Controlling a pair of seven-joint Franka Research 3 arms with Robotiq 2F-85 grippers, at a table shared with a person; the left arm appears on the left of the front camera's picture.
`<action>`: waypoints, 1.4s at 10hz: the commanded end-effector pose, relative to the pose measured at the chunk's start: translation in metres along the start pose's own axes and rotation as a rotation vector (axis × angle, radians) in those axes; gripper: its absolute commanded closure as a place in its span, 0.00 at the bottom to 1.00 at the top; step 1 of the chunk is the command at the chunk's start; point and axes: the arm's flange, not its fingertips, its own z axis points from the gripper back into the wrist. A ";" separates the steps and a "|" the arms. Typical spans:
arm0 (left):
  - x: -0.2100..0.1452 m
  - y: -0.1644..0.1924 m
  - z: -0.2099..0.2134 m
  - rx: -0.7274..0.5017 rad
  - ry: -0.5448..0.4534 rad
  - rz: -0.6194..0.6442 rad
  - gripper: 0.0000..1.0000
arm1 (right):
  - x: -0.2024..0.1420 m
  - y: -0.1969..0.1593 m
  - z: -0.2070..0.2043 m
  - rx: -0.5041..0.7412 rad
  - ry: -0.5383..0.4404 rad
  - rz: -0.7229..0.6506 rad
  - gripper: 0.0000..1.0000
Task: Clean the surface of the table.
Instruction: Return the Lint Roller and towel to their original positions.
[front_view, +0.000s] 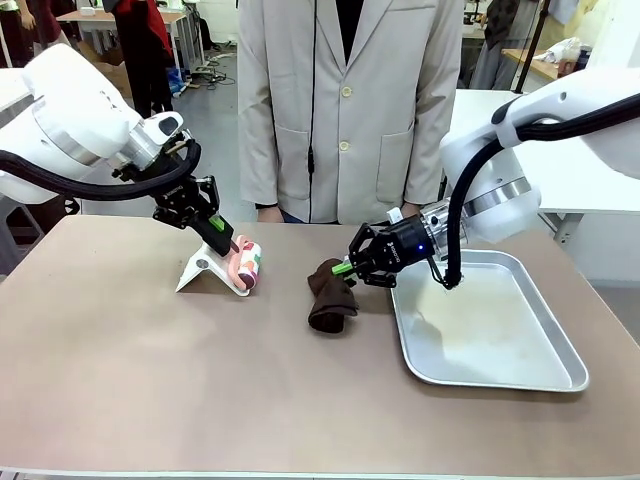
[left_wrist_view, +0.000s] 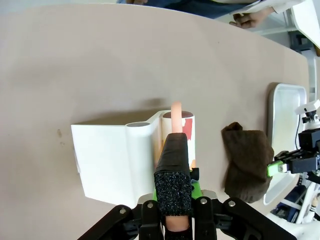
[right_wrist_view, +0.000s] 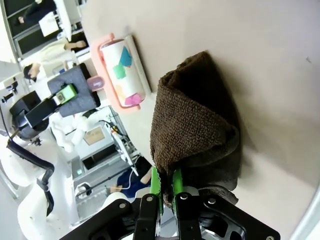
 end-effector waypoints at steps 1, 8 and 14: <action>0.002 0.003 -0.006 0.047 0.016 0.027 0.78 | 0.006 0.006 -0.002 -0.068 -0.020 -0.030 0.90; -0.002 0.011 0.013 0.043 -0.034 0.063 0.00 | 0.002 0.010 0.000 -0.172 -0.014 -0.037 0.00; -0.045 0.048 0.073 -0.156 -0.003 0.082 0.00 | -0.031 0.006 0.062 -0.160 -0.035 0.009 0.00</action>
